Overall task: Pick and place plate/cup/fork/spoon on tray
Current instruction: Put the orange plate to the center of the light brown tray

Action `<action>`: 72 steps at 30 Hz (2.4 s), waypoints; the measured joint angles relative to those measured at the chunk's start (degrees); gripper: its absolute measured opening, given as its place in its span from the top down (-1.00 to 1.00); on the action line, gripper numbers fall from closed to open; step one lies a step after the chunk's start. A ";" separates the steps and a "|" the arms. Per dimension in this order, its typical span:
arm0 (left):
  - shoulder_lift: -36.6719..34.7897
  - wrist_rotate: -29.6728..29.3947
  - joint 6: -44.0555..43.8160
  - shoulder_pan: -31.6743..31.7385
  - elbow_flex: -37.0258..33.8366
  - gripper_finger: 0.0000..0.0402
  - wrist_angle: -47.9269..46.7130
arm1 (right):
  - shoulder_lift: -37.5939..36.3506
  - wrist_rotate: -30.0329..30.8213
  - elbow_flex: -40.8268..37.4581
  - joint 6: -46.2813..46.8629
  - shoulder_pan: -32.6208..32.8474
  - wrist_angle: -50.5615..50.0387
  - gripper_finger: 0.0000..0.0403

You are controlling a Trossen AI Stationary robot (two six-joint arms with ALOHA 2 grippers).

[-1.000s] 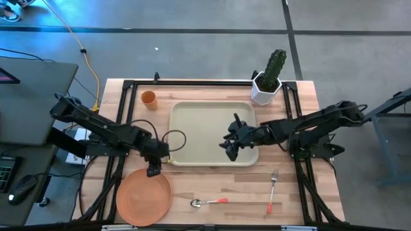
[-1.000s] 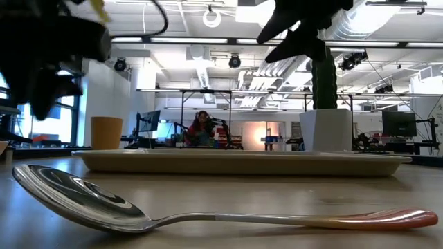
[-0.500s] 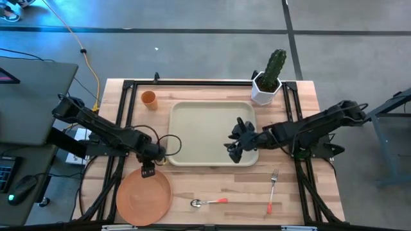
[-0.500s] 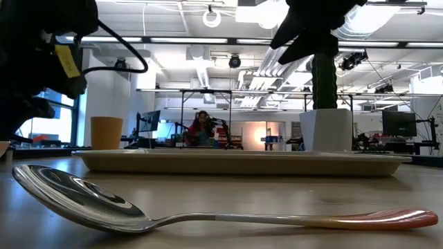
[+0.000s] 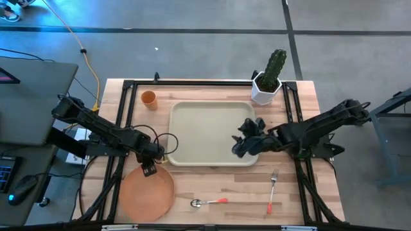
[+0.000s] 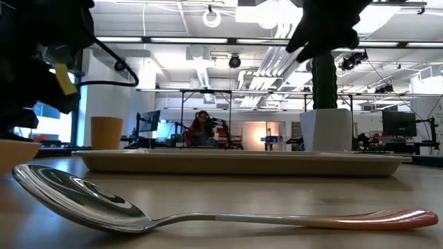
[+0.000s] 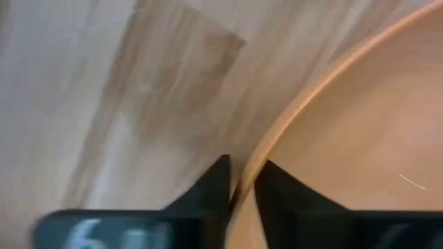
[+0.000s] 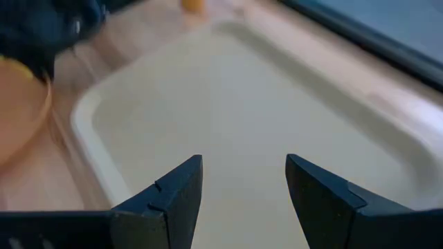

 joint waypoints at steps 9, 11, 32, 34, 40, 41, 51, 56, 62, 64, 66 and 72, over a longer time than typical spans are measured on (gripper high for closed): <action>-7.94 2.39 -4.63 0.82 2.12 0.97 9.70 | -15.81 9.49 0.00 7.82 -0.29 -17.34 0.01; -10.23 1.53 -5.22 0.87 3.93 0.98 10.72 | -18.21 11.69 0.00 12.53 -0.47 -22.10 0.02; 2.57 -32.61 -11.58 22.05 8.59 0.98 25.69 | -15.63 0.09 -0.02 34.85 -0.43 -38.96 0.29; 6.48 -32.20 -10.95 23.82 9.55 0.98 25.16 | -13.89 -0.49 -0.02 35.74 -0.18 -40.98 0.31; 16.09 -26.14 -5.67 29.38 16.95 0.98 25.43 | -8.79 -3.85 -0.02 36.06 -0.84 -43.42 0.37; 17.28 -24.93 -4.59 29.91 18.04 0.98 25.17 | -8.29 -5.03 -0.02 36.04 -0.84 -43.46 0.38; 27.03 -16.18 -0.50 34.17 24.59 0.96 24.16 | -5.83 -9.05 -1.08 40.82 2.18 -46.85 0.40; 29.96 -14.63 0.33 34.61 25.51 0.85 24.30 | -7.28 -12.20 -7.98 45.02 3.18 -40.80 0.40; 30.34 -14.44 1.32 34.59 25.55 0.75 24.23 | -8.40 -15.11 -16.22 45.18 4.60 -26.88 0.40; 30.11 -14.44 1.43 34.73 25.55 0.72 24.03 | -8.40 -15.76 -17.82 45.18 4.60 -24.74 0.40; 29.48 -14.33 1.88 35.08 25.55 0.68 24.02 | -8.40 -16.42 -18.72 45.19 4.52 -24.49 0.40; 25.66 -14.28 6.78 35.98 25.55 0.61 22.98 | -8.40 -16.42 -18.80 45.04 4.49 -25.12 0.40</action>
